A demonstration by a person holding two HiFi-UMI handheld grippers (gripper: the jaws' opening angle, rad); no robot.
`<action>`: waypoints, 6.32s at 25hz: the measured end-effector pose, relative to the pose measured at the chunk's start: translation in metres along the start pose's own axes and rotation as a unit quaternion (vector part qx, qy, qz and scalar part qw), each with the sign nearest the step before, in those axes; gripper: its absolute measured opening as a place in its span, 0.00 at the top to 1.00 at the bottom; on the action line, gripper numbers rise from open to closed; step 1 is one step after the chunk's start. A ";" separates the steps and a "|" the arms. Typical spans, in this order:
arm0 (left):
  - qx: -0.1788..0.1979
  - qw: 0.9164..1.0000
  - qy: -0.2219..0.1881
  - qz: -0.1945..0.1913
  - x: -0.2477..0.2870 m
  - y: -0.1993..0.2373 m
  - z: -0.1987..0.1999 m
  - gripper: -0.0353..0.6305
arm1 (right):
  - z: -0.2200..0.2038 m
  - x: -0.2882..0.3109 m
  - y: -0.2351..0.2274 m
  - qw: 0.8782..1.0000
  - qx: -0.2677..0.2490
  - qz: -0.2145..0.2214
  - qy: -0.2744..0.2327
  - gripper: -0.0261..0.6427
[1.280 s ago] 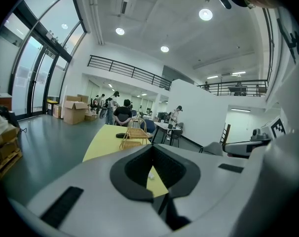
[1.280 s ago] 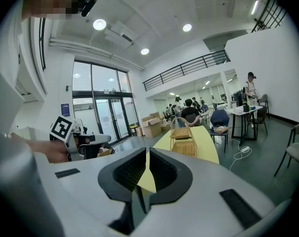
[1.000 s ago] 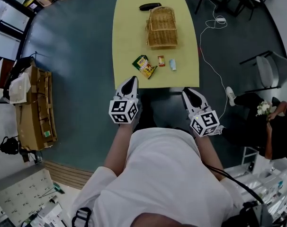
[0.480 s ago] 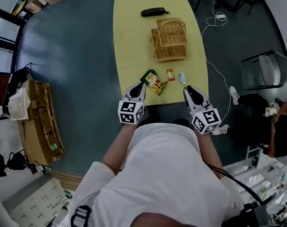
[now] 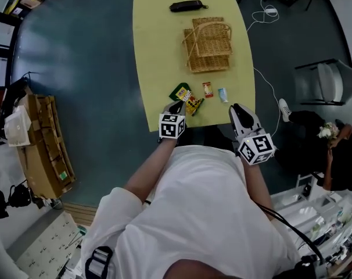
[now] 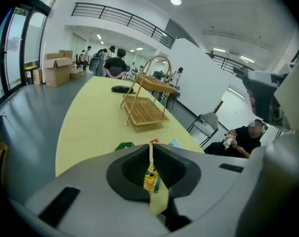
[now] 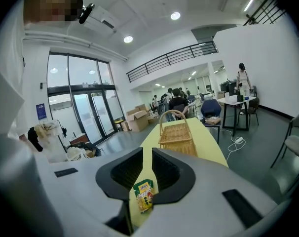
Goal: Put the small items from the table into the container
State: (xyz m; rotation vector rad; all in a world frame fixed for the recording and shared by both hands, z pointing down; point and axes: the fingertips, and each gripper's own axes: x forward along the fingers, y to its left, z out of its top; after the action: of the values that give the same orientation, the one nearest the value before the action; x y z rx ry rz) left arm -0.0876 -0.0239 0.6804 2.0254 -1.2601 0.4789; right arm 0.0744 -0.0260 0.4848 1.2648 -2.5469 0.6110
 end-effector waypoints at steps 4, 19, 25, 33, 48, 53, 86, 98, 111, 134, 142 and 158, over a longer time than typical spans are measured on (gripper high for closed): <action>-0.014 0.999 0.041 0.015 0.047 0.002 -0.020 0.93 | -0.004 -0.001 -0.022 1.000 0.002 0.004 0.020 0.88; -0.073 0.971 0.171 0.153 0.148 0.045 -0.094 0.68 | -0.027 -0.007 -0.098 0.997 0.019 -0.002 0.073 0.88; -0.071 0.975 0.160 0.137 0.131 0.045 -0.092 0.85 | -0.013 0.010 -0.100 0.998 0.010 0.011 0.064 0.88; -0.052 0.987 0.116 0.101 0.094 0.031 -0.043 0.85 | 0.011 0.030 -0.087 0.998 -0.006 0.034 0.045 0.88; -0.021 0.998 0.059 -0.011 0.149 -0.008 0.076 0.85 | 0.036 0.037 -0.093 0.999 -0.015 0.018 0.022 0.88; -0.006 0.998 0.059 -0.038 0.167 -0.016 0.098 0.85 | 0.033 0.036 -0.098 1.000 -0.008 0.007 0.028 0.88; 0.010 1.000 -0.009 -0.019 0.203 0.005 0.119 0.72 | 0.013 0.034 -0.105 0.998 -0.005 -0.001 0.056 0.88; 0.003 1.000 -0.024 0.006 0.163 0.015 0.107 0.72 | 0.018 0.040 -0.088 0.999 -0.014 0.019 0.045 0.88; -0.003 1.000 -0.007 0.011 0.121 0.005 0.077 0.73 | 0.023 0.046 -0.066 0.998 -0.022 0.052 0.039 0.88; -0.031 0.998 0.055 -0.009 0.132 -0.028 0.016 0.75 | 0.009 0.033 -0.079 0.996 -0.012 0.065 0.054 0.88; 0.060 0.989 0.137 -0.005 0.174 -0.038 -0.030 0.69 | -0.007 0.026 -0.090 0.995 -0.006 0.064 0.078 0.88; 0.188 0.959 0.204 0.054 0.229 -0.035 -0.070 0.63 | -0.039 0.014 -0.125 0.992 0.018 0.027 0.118 0.88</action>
State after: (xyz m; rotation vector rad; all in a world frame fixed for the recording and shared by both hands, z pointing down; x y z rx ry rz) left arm 0.0517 -0.1073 0.8594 2.0166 -1.0818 1.2000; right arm 0.1664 -0.0851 0.5575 1.0663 -2.3913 0.7724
